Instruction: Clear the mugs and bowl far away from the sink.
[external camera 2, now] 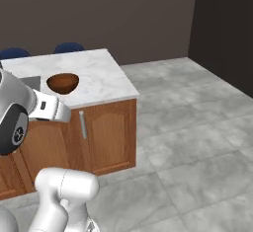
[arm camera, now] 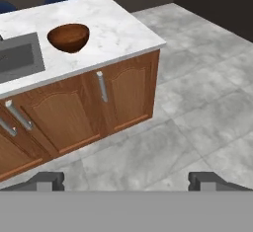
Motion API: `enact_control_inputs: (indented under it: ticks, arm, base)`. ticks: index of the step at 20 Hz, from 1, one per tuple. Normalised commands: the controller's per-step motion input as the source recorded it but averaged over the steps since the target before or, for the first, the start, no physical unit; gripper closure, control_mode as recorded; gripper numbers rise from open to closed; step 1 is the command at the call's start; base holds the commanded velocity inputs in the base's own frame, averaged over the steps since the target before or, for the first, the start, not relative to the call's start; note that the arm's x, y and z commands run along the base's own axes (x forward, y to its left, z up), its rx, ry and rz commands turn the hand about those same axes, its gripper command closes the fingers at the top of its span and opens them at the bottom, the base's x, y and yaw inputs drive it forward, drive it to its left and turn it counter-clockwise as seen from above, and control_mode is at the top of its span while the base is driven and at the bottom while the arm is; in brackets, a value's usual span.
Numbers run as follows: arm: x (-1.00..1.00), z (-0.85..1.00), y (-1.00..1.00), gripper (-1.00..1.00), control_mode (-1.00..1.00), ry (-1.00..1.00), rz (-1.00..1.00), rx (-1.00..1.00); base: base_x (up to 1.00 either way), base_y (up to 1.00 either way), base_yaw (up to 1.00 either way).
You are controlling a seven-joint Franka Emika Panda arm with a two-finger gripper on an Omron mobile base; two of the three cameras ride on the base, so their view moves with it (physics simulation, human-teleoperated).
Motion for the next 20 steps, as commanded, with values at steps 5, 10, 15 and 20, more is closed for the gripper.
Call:
enact_control_inputs:
  ticks: [5, 10, 15, 20]
  arm:
    - [0.0, 0.0, 0.0, -1.0, 1.0, 0.0, 0.0, 0.0]
    - [0.0, 0.0, 0.0, -1.0, 1.0, 0.0, 0.0, 0.0]
    - [0.0, 0.0, 0.0, -1.0, 1.0, 0.0, 0.0, 0.0]
    - [0.0, 0.0, 0.0, -1.0, 1.0, 0.0, 0.0, 0.0]
  base:
    - [1.0, 0.72, 0.0]
    - [1.0, 0.21, 0.0]
    - [0.88, 0.0, 0.0]
    - [0.25, 0.0, 0.1]
